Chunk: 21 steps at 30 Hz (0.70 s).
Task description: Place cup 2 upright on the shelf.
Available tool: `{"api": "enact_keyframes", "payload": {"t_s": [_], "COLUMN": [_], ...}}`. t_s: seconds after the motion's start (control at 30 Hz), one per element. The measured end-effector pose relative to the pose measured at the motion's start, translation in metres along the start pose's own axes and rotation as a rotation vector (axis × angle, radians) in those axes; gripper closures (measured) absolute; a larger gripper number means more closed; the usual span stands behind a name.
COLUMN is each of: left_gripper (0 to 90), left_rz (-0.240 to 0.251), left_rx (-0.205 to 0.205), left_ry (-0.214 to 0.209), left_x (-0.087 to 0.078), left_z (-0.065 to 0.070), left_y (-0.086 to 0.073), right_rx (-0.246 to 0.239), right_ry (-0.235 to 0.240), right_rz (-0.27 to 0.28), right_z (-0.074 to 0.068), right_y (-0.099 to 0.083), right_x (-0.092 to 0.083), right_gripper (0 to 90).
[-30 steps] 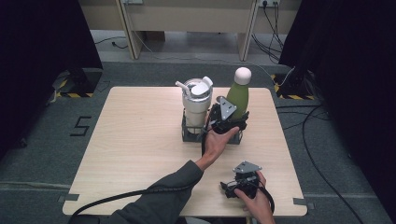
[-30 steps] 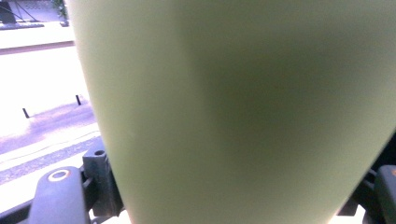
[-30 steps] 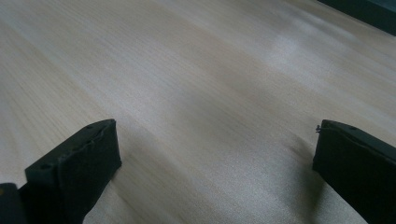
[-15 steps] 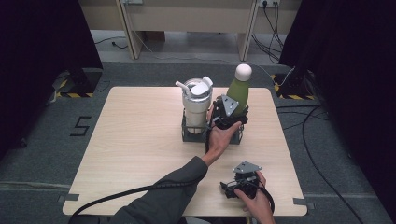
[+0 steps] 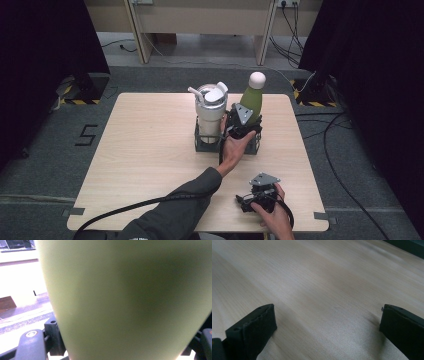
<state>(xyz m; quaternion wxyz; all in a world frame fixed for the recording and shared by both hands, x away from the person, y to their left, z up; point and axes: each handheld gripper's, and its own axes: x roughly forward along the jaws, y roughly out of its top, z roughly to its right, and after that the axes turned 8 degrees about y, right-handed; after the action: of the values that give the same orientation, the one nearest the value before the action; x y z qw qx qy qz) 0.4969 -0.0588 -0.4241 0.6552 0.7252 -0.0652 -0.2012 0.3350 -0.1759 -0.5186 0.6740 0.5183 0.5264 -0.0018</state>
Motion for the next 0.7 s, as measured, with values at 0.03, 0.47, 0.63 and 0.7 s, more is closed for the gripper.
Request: {"api": "enact_keyframes", "payload": {"t_s": [0.03,0.47,0.63,0.7], "left_gripper": [20.3,20.3,20.3,20.3], "left_rz": [-0.001,-0.015,-0.013,-0.018], "left_rx": [0.007,-0.008,-0.001,-0.005], "left_ry": [0.001,0.015,0.02,0.035], "left_x": [0.0,0.006,0.006,0.007], "left_z": [0.0,0.001,0.003,0.003], "left_y": [-0.001,-0.008,-0.009,-0.011], "right_rx": [0.0,0.0,-0.002,-0.001], "right_ry": [0.0,0.0,0.002,0.002], "right_rz": [0.0,0.0,0.0,0.0], "right_z": [0.0,0.0,0.0,0.0], "right_y": [0.0,0.0,0.0,0.0], "right_x": [0.0,0.0,0.0,0.0], "right_gripper": [0.9,1.0,0.9,1.0]}}
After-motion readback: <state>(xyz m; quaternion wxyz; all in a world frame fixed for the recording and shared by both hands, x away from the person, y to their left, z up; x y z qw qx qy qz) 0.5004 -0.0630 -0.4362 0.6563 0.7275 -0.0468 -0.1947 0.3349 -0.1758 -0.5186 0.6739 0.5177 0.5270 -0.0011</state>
